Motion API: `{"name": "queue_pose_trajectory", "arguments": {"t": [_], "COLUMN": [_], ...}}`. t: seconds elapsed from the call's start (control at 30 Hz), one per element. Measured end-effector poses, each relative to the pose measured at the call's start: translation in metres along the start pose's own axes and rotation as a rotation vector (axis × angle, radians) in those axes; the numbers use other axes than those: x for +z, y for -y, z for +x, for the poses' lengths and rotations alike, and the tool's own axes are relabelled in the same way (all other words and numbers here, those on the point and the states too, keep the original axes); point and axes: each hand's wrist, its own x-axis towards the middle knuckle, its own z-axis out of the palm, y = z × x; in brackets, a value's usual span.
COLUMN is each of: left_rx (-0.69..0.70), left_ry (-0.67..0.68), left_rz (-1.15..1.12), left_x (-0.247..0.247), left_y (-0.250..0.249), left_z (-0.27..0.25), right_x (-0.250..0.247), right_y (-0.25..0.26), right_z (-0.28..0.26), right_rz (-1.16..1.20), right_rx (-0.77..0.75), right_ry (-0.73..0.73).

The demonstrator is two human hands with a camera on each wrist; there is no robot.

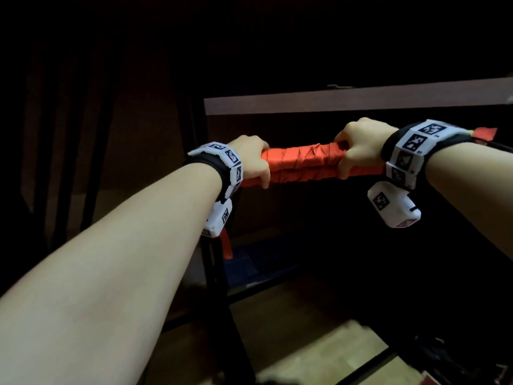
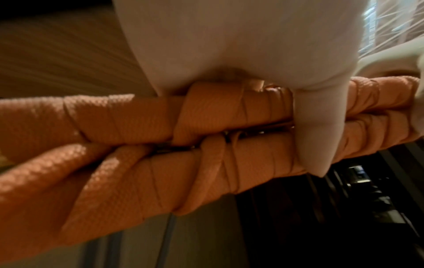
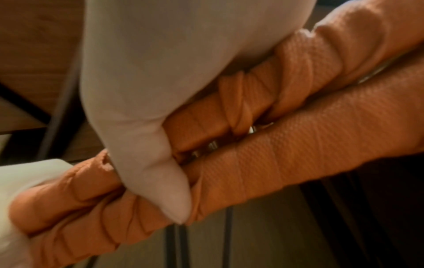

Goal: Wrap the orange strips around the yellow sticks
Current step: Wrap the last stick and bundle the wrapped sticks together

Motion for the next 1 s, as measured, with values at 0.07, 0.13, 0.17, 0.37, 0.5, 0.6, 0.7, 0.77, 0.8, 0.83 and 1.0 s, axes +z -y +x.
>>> {"name": "queue_pose_trajectory", "arguments": {"t": [0.07, 0.13, 0.17, 0.37, 0.5, 0.6, 0.7, 0.77, 0.8, 0.83, 1.0], "left_rx": [0.002, 0.012, 0.029, 0.131, 0.183, 0.219, 0.228, 0.237, 0.238, 0.24, 0.19], "left_ry": [-0.006, -0.006, -0.013, -0.082, -0.137, -0.176, -0.211, -0.252, -0.279, -0.308, -0.411], "left_rz": [-0.02, -0.046, -0.056, -0.062, -0.065, -0.08, -0.109, -0.101, -0.096, -0.086, -0.054], "left_x": [0.005, 0.012, 0.016, 0.042, 0.044, 0.036, 0.032, 0.032, 0.032, 0.033, 0.037], "left_y": [-0.012, -0.024, -0.032, -0.076, -0.108, -0.133, -0.155, -0.17, -0.177, -0.184, -0.221], "left_z": [0.045, 0.086, 0.105, 0.214, 0.279, 0.323, 0.364, 0.389, 0.402, 0.413, 0.466], "right_x": [-0.004, -0.005, -0.006, -0.009, -0.024, -0.037, -0.047, -0.055, -0.059, -0.062, -0.077], "right_y": [-0.027, -0.054, -0.067, -0.146, -0.197, -0.232, -0.262, -0.283, -0.294, -0.307, -0.36], "right_z": [0.023, 0.044, 0.054, 0.117, 0.161, 0.189, 0.215, 0.232, 0.24, 0.249, 0.289], "right_rz": [-0.005, -0.029, -0.043, -0.121, -0.159, -0.171, -0.183, -0.198, -0.195, -0.191, -0.178], "right_rx": [0.03, 0.057, 0.077, 0.189, 0.24, 0.255, 0.263, 0.251, 0.241, 0.237, 0.23], "right_ry": [-0.015, -0.035, -0.047, -0.097, -0.119, -0.156, -0.183, -0.2, -0.214, -0.233, -0.324]}}
